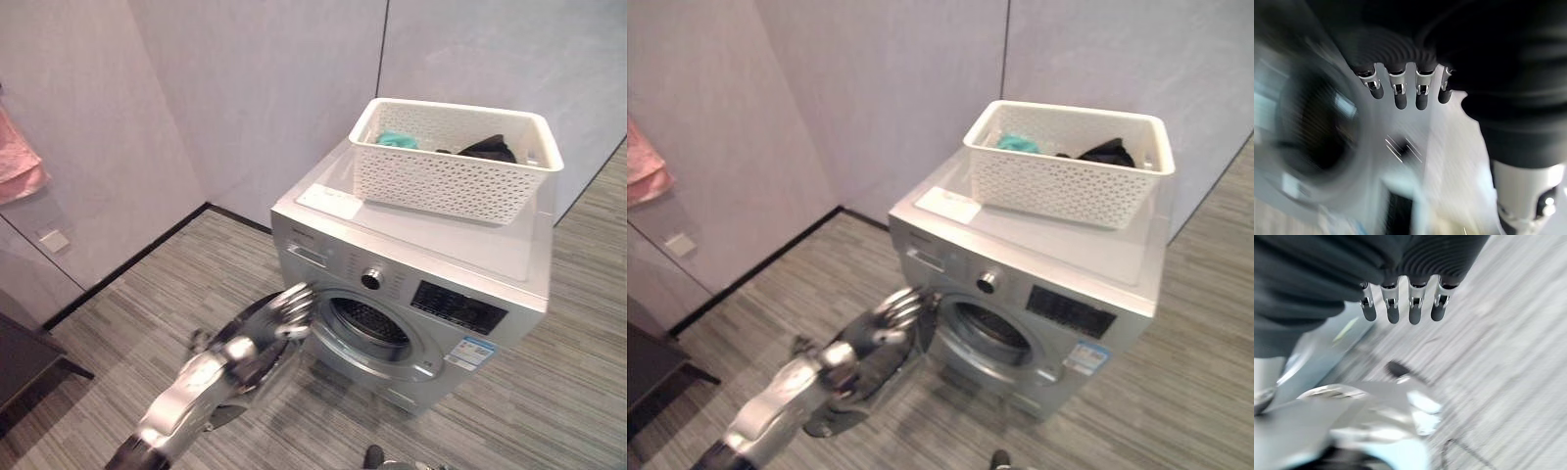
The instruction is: Grab the laundry basket,head to the washer,open it,put in the laundry and shut it.
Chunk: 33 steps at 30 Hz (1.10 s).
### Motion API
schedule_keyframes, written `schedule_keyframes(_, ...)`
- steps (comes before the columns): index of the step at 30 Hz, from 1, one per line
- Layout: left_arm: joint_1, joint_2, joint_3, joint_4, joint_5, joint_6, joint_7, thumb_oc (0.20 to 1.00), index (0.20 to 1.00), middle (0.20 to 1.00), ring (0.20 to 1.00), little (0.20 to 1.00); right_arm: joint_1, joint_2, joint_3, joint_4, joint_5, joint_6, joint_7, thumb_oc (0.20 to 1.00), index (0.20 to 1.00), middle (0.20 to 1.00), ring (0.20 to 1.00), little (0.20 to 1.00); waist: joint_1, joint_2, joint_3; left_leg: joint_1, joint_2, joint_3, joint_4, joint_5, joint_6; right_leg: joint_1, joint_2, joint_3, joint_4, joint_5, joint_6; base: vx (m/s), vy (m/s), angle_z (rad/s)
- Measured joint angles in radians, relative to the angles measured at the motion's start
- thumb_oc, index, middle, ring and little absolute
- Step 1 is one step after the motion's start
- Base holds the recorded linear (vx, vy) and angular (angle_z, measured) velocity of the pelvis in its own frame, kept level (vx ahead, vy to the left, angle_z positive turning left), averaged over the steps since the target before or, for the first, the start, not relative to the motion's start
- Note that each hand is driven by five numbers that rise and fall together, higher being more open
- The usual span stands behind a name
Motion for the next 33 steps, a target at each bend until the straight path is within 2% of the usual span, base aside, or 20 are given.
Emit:
schedule_keyframes(2, 0.053, 0.035, 0.011, 0.080, 0.001, 0.040, 0.002, 1.000, 1.000, 1.000, 1.000, 1.000, 0.012, -0.002, -0.004, 0.001, 0.002, 0.006, 0.002, 1.000, 1.000, 1.000, 1.000, 1.000, 0.019, -0.036, 0.011, -0.062, -0.013, -0.016, 0.072, 0.090, 0.005, 0.000, -0.010, 0.000, -0.011, -0.001, -0.003, 0.08, -0.024, -0.05)
schedule_keyframes(3, 0.071, 0.037, 0.010, 0.107, 0.007, 0.039, -0.006, 1.000, 1.000, 1.000, 1.000, 1.000, 0.025, -0.011, -0.012, -0.005, 0.017, 0.013, 0.003, 1.000, 1.000, 1.000, 1.000, 1.000, 0.013, -0.052, 0.022, -0.086, -0.010, 0.015, 0.072, 0.143, 0.007, 0.006, -0.008, -0.003, -0.045, -0.009, 0.005, 0.14, 0.066, 0.31)
schedule_keyframes(4, 0.026, -0.011, -0.009, 0.236, 0.061, 0.046, -0.005, 1.000, 1.000, 1.000, 1.000, 1.000, 0.031, -0.033, -0.018, -0.024, 0.027, 0.024, 0.002, 1.000, 1.000, 1.000, 1.000, 1.000, 0.019, -0.045, 0.035, -0.071, -0.028, 0.094, -0.040, 0.140, 0.011, 0.001, -0.018, -0.003, -0.037, -0.050, 0.012, 0.12, 0.111, 0.52)
schedule_keyframes(7, -0.046, -0.026, -0.063, 0.331, 0.159, 0.038, -0.009, 1.000, 1.000, 1.000, 1.000, 1.000, 0.033, -0.049, -0.047, -0.072, 0.061, 0.035, 0.002, 1.000, 1.000, 1.000, 1.000, 1.000, -0.017, -0.028, 0.054, -0.076, 0.001, 0.159, -0.164, 0.125, -0.006, -0.034, 0.003, -0.004, 0.000, -0.040, -0.018, 0.12, 0.120, 0.36)
schedule_keyframes(8, -0.121, -0.039, -0.091, 0.458, 0.280, 0.038, -0.005, 1.000, 1.000, 1.000, 1.000, 1.000, 0.008, -0.057, -0.046, -0.165, 0.078, 0.036, 0.003, 1.000, 1.000, 1.000, 1.000, 1.000, -0.006, -0.036, 0.056, -0.083, -0.047, 0.207, -0.257, 0.107, 0.004, -0.055, 0.016, 0.032, -0.043, -0.097, 0.031, 0.12, 0.114, -0.30)
schedule_keyframes(9, -0.128, -0.062, -0.089, 0.465, 0.323, 0.038, -0.003, 1.000, 1.000, 1.000, 1.000, 1.000, -0.038, -0.093, -0.065, -0.203, 0.092, 0.027, 0.008, 1.000, 1.000, 1.000, 1.000, 1.000, 0.024, 0.055, 0.075, -0.093, 0.029, 0.188, -0.284, 0.004, 0.044, -0.133, 0.078, 0.015, 0.185, -0.145, -0.057, 0.16, 0.138, -0.58)
schedule_keyframes(10, -0.131, -0.051, -0.093, 0.450, 0.369, 0.032, -0.004, 1.000, 1.000, 1.000, 1.000, 1.000, -0.048, -0.105, -0.094, -0.235, 0.103, 0.031, 0.007, 1.000, 1.000, 1.000, 1.000, 1.000, 0.027, 0.071, 0.082, -0.101, 0.044, 0.155, -0.292, 0.022, 0.001, -0.188, 0.057, 0.007, 0.501, -0.214, -0.073, 0.12, 0.099, -0.17)
schedule_keyframes(11, -0.168, -0.020, -0.085, 0.475, 0.410, 0.017, -0.001, 1.000, 1.000, 1.000, 1.000, 1.000, -0.037, -0.085, -0.096, -0.277, 0.109, 0.041, 0.000, 1.000, 1.000, 1.000, 1.000, 1.000, 0.019, -0.026, 0.081, -0.127, -0.015, 0.158, -0.235, 0.044, -0.021, -0.160, -0.009, 0.076, 0.513, -0.379, -0.077, 0.23, 0.179, 0.55)
schedule_keyframes(13, -0.194, -0.034, -0.085, 0.526, 0.501, 0.029, 0.016, 1.000, 1.000, 1.000, 1.000, 1.000, -0.029, -0.094, -0.125, -0.357, 0.109, 0.042, -0.004, 1.000, 1.000, 1.000, 1.000, 1.000, 0.009, -0.050, 0.080, -0.138, -0.013, 0.158, -0.220, 0.051, -0.016, -0.151, -0.002, 0.080, 0.482, -0.354, -0.043, 0.28, 0.206, 0.38)
schedule_keyframes(14, -0.194, -0.051, -0.058, 0.565, 0.572, 0.029, 0.024, 1.000, 1.000, 1.000, 1.000, 1.000, -0.008, -0.106, -0.225, -0.509, 0.132, 0.051, -0.002, 1.000, 1.000, 1.000, 1.000, 1.000, 0.014, -0.046, 0.079, -0.120, -0.037, 0.157, -0.244, 0.052, -0.016, -0.124, 0.001, 0.110, 0.389, -0.300, -0.043, 0.26, 0.199, -0.31)
schedule_keyframes(16, -0.198, -0.055, -0.032, 0.576, 0.615, 0.033, 0.042, 1.000, 1.000, 1.000, 1.000, 1.000, -0.002, -0.132, -0.322, -0.626, 0.168, 0.030, -0.011, 1.000, 1.000, 1.000, 1.000, 1.000, 0.007, -0.031, 0.070, -0.072, -0.063, 0.166, -0.273, 0.067, 0.009, -0.097, 0.003, 0.138, 0.296, -0.231, -0.051, 0.19, 0.157, -0.37)
schedule_keyframes(18, -0.210, -0.064, -0.021, 0.576, 0.634, 0.031, 0.056, 1.000, 1.000, 1.000, 1.000, 1.000, -0.007, -0.163, -0.387, -0.646, 0.197, 0.029, -0.030, 1.000, 1.000, 1.000, 1.000, 1.000, -0.001, -0.002, 0.058, -0.038, -0.070, 0.184, -0.283, 0.079, 0.027, -0.078, 0.004, 0.144, 0.256, -0.209, -0.044, 0.27, 0.257, -0.16)
schedule_keyframes(19, -0.218, -0.076, -0.001, 0.569, 0.640, 0.033, 0.068, 1.000, 1.000, 1.000, 1.000, 1.000, -0.005, -0.169, -0.461, -0.674, 0.223, 0.038, -0.049, 1.000, 1.000, 1.000, 1.000, 1.000, -0.012, 0.011, 0.056, -0.011, -0.086, 0.199, -0.275, 0.070, 0.046, -0.070, 0.001, 0.152, 0.250, -0.204, -0.018, 0.32, 0.349, -0.35)
schedule_keyframes(20, -0.206, -0.092, 0.067, 0.556, 0.663, 0.032, 0.089, 1.000, 1.000, 1.000, 1.000, 1.000, 0.012, -0.147, -0.588, -0.735, 0.263, 0.027, -0.098, 1.000, 1.000, 1.000, 1.000, 1.000, -0.014, 0.011, 0.052, 0.049, -0.120, 0.235, -0.317, 0.062, 0.093, -0.072, -0.045, 0.172, 0.301, -0.217, 0.004, 0.21, 0.272, -0.41)
schedule_keyframes(22, -0.208, -0.091, 0.097, 0.546, 0.664, 0.032, 0.111, 1.000, 1.000, 1.000, 1.000, 1.000, 0.036, -0.171, -0.632, -0.767, 0.277, 0.025, -0.140, 1.000, 1.000, 1.000, 1.000, 1.000, -0.026, -0.010, 0.045, 0.069, -0.168, 0.261, -0.315, 0.024, 0.122, -0.054, -0.086, 0.191, 0.312, -0.219, 0.037, 0.18, 0.264, -0.36)
schedule_keyframes(25, -0.216, -0.083, 0.151, 0.526, 0.664, 0.027, 0.153, 1.000, 1.000, 1.000, 1.000, 1.000, 0.091, -0.175, -0.714, -0.893, 0.270, 0.021, -0.214, 1.000, 1.000, 1.000, 1.000, 1.000, -0.063, 0.001, 0.039, 0.092, -0.194, 0.271, -0.313, 0.016, 0.151, -0.127, -0.136, 0.193, 0.488, -0.194, 0.084, 0.17, 0.220, -0.06)
schedule_keyframes(26, -0.225, -0.080, 0.162, 0.526, 0.664, 0.025, 0.165, 1.000, 1.000, 1.000, 1.000, 1.000, 0.098, -0.181, -0.731, -0.932, 0.249, 0.037, -0.243, 1.000, 1.000, 1.000, 1.000, 1.000, -0.070, -0.014, 0.045, 0.099, -0.210, 0.266, -0.300, -0.017, 0.179, -0.145, -0.137, 0.221, 0.536, -0.177, 0.098, 0.14, 0.111, -0.14)
schedule_keyframes(28, -0.223, -0.092, 0.173, 0.530, 0.663, 0.021, 0.178, 1.000, 1.000, 1.000, 1.000, 1.000, 0.108, -0.193, -0.779, -1.042, 0.207, 0.007, -0.292, 1.000, 1.000, 1.000, 1.000, 1.000, -0.093, -0.018, 0.048, 0.119, -0.229, 0.266, -0.283, -0.027, 0.182, -0.193, -0.160, 0.276, 0.668, -0.170, 0.095, 0.18, 0.102, 0.04)
schedule_keyframes(30, -0.215, -0.101, 0.176, 0.530, 0.662, 0.018, 0.184, 1.000, 1.000, 1.000, 1.000, 1.000, 0.103, -0.226, -0.795, -1.133, 0.164, 0.024, -0.319, 1.000, 1.000, 1.000, 1.000, 1.000, -0.092, -0.023, 0.043, 0.142, -0.239, 0.267, -0.281, -0.056, 0.207, -0.195, -0.173, 0.266, 0.673, -0.137, 0.102, 0.22, -0.001, -0.02)
schedule_keyframes(33, -0.199, -0.136, 0.149, 0.539, 0.663, 0.017, 0.189, 1.000, 1.000, 1.000, 1.000, 1.000, 0.071, -0.366, -0.810, -1.385, 0.045, 0.016, -0.342, 1.000, 1.000, 1.000, 1.000, 1.000, -0.094, 0.017, 0.017, 0.144, -0.239, 0.252, -0.318, -0.058, 0.213, -0.188, -0.183, 0.233, 0.471, -0.179, 0.079, 0.21, -0.106, 0.00)
